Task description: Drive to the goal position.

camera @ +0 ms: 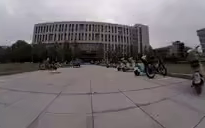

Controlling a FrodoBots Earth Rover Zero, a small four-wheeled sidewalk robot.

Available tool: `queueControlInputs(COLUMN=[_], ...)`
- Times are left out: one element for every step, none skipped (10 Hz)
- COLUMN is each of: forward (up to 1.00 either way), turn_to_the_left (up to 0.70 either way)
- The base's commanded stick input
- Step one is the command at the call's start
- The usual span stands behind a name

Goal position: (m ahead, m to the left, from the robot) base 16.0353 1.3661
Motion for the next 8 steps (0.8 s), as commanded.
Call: queueControlInputs(forward=[0.7,0.7,0.7,0.7,0.7,0.7,0.7,0.7], turn_to_the_left=[0.0,0.0,0.0,0.0,0.0,0.0,0.0,0.0])
